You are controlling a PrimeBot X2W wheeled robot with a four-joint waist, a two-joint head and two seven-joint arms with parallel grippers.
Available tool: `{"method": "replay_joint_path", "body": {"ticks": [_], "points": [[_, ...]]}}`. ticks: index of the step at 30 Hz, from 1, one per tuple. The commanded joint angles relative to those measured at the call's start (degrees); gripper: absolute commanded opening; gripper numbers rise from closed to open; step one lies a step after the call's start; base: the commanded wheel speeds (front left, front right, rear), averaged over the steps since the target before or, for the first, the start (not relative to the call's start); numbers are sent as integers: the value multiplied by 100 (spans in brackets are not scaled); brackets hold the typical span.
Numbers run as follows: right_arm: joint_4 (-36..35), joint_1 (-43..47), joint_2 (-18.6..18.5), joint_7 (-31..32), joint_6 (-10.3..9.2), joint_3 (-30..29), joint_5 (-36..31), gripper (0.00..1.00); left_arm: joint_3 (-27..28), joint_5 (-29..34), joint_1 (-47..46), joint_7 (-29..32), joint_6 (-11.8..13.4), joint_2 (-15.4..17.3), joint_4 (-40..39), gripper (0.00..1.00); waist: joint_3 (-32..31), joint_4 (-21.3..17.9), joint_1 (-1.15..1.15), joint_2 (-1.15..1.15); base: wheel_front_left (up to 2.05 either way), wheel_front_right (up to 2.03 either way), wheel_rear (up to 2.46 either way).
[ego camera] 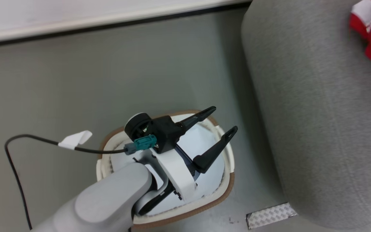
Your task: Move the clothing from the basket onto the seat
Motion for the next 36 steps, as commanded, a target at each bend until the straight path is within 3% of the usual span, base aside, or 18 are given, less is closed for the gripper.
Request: {"method": "replay_joint_path", "body": {"ticks": [1, 11, 12, 13, 14, 19, 27, 32, 36], "points": [[371, -21, 25, 86, -14, -68, -109, 0, 25, 48, -92, 14, 3, 62, -38, 100, 416, 338, -2, 0, 0, 0, 0], [2231, -335, -93, 1903, -15, 383, -273, 0, 84, 11, -154, -39, 29, 101, -58, 100, 675, 703, -2, 0, 0, 0, 0], [2354, -350, -76, 2080, -15, 434, -311, 21, 87, -1, -153, -57, 29, 89, -36, 100, 661, 722, -2, 0, 0, 0, 0], [2437, -410, -61, 2175, -15, 445, -318, 68, 92, -17, -147, -80, 29, 73, -16, 100, 640, 736, -2, 0, 0, 0, 0], [2500, -478, -64, 2234, -15, 434, -340, 100, 94, -36, -135, -87, 21, 57, 8, 100, 607, 744, -2, 0, 0, 0, 0], [2643, -584, -39, 2611, -15, 673, -451, 100, 95, -117, 38, -211, -9, -27, 212, 100, 196, 713, -2, 0, 0, 0, 0], [2405, -255, -191, 3632, -15, 1312, -370, 100, 191, -392, 568, -396, 24, -218, 677, 100, -1115, 515, -2, 0, 0, 0, 0], [1907, 37, -424, 4345, -15, 1615, -152, 100, 331, -587, 998, -450, 69, -308, 858, 100, -1919, 459, -2, 0, 0, 0, 0], [1116, 340, -634, 4382, -15, 1736, 51, 100, 495, -668, 1330, -484, 119, -357, 909, 100, -2514, 522, -2, 0, 0, 0, 0]]}}
